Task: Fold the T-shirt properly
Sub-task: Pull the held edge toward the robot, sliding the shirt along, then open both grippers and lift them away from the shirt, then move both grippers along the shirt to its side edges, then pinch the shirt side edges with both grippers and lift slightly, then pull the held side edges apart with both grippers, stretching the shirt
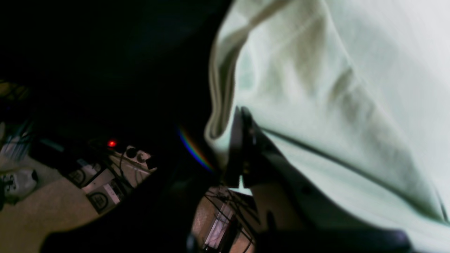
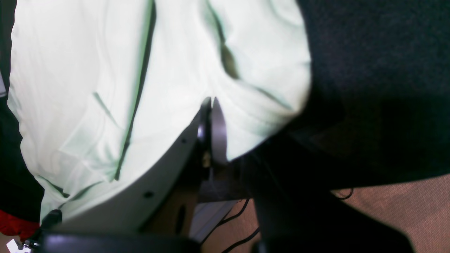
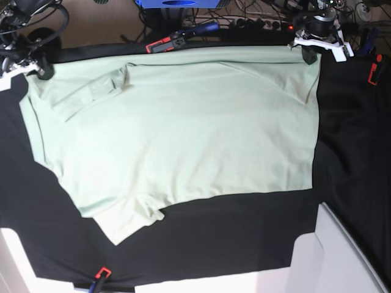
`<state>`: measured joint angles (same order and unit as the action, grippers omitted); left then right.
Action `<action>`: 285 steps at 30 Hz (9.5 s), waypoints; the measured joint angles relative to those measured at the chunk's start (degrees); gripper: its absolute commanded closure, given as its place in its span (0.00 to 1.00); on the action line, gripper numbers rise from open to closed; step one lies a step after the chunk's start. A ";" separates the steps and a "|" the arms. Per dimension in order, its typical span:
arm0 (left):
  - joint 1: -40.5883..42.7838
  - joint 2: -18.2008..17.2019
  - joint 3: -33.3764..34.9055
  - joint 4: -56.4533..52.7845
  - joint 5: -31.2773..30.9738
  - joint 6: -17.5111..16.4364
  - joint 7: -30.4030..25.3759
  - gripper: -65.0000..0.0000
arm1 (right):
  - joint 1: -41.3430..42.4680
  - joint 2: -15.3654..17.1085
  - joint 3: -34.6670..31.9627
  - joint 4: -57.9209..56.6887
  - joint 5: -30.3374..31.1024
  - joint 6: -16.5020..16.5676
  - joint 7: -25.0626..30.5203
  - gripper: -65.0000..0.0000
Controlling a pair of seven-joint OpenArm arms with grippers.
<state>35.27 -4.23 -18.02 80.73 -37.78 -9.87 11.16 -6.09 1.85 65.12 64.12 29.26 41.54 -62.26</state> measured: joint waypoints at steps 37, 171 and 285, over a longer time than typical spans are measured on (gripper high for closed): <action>0.09 -1.84 -15.58 14.25 0.52 1.09 -0.24 0.47 | 1.42 4.17 -12.20 27.19 -5.99 -1.95 -4.94 0.36; -62.42 -6.19 -0.72 -50.58 40.59 1.03 5.79 1.00 | 40.87 15.56 -71.10 -51.49 -5.68 -11.91 47.15 1.00; -32.04 -7.65 -3.32 0.63 32.35 -4.35 25.83 0.52 | 45.44 15.69 -79.14 -56.94 -5.68 -16.87 48.92 0.27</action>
<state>3.22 -11.88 -21.34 81.36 -5.43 -14.22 36.99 39.35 17.54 -14.02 7.18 23.57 24.67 -13.34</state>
